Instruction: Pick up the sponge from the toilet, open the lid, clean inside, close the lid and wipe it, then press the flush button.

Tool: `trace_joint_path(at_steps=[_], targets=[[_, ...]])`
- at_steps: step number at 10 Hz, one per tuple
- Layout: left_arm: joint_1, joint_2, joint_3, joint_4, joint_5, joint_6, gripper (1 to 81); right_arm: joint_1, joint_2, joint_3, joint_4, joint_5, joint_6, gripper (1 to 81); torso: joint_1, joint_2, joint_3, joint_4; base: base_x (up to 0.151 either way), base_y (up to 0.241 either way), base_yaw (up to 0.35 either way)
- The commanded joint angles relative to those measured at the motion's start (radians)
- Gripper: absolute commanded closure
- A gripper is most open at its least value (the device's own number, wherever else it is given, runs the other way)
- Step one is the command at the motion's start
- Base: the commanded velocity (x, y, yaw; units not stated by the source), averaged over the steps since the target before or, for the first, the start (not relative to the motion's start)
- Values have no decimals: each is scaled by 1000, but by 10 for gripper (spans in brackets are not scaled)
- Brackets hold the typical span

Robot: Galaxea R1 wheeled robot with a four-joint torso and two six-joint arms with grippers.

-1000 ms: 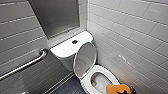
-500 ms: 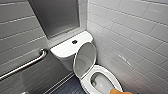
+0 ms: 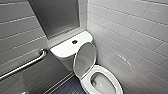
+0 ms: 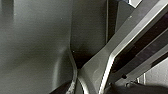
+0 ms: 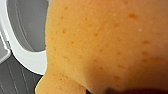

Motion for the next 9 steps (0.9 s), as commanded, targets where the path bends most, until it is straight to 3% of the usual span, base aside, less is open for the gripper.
trace_joint_path(at_steps=[1,6,9], targets=[[19,-8,36,11,102,4,10,170,-67,96,-93,-166,0,811,0,0,0,0,0,0,0],[19,0,34,11,96,4,10,461,-21,175,-123,-435,6,811,0,0,0,0,0,0,0],[17,0,31,11,96,4,10,528,101,100,-126,-490,5,811,0,0,0,0,0,0,0]])
